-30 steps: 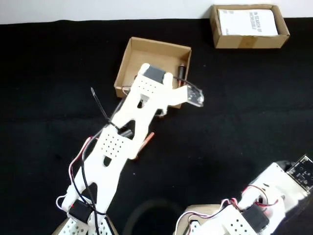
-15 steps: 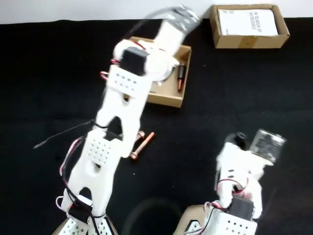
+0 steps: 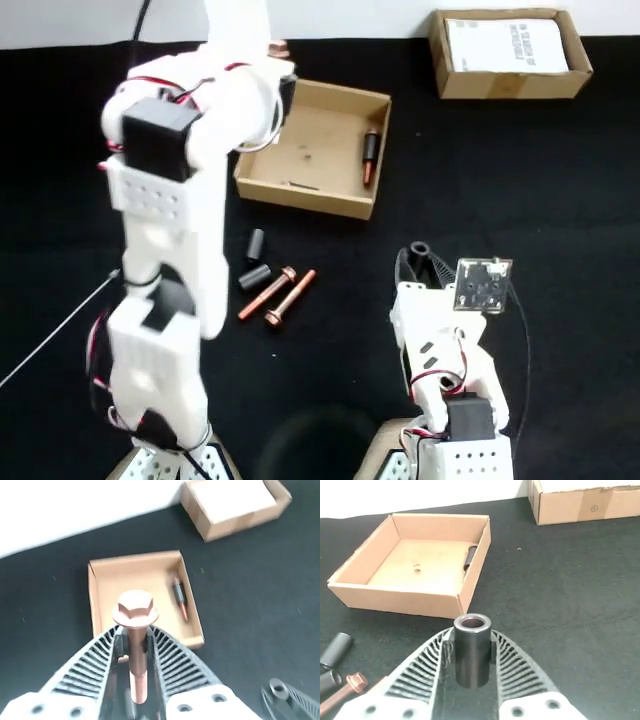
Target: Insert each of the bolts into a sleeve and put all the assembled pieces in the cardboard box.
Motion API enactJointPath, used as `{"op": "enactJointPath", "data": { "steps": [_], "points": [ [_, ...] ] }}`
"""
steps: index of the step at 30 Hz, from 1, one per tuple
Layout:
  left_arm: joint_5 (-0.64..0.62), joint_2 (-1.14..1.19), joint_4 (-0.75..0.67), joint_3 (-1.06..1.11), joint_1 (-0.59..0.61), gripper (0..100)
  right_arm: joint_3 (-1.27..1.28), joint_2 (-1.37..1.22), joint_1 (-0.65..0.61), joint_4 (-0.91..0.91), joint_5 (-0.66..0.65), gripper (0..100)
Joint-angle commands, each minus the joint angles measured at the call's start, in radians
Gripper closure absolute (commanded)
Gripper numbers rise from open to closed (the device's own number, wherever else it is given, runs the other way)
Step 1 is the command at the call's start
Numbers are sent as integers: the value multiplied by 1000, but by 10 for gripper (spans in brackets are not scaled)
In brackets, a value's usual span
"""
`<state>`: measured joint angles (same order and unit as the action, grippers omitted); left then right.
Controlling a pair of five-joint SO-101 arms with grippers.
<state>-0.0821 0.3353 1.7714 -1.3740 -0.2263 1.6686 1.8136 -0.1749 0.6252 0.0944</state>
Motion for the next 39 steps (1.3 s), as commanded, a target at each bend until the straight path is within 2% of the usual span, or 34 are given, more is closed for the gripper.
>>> {"op": "enactJointPath", "data": {
  "steps": [1, 5, 8, 11, 19, 24, 28, 39],
  "points": [
    [9, -277, -2, 335, -36, 992, 47, 8, -8, -25, 5, 991],
    [5, -524, -6, 673, -116, 992, 48, 8, -10, -27, 5, 991],
    [5, -616, -94, 863, -154, 992, 74, 8, -31, -44, 5, 991],
    [-11, -625, -230, 1017, -157, 992, 131, 7, -81, -105, 6, 991],
    [-249, -627, -687, 1348, -136, 992, 139, 7, -214, -163, 11, 991],
    [-385, -627, -872, 1481, -163, 992, 139, 7, -245, -159, 11, 991],
    [-399, -634, -930, 1537, -211, 992, 139, 7, -245, -157, 11, 991],
    [-394, -708, -936, 1527, -334, 992, 139, 7, -245, -157, 11, 991]
  ]
}}
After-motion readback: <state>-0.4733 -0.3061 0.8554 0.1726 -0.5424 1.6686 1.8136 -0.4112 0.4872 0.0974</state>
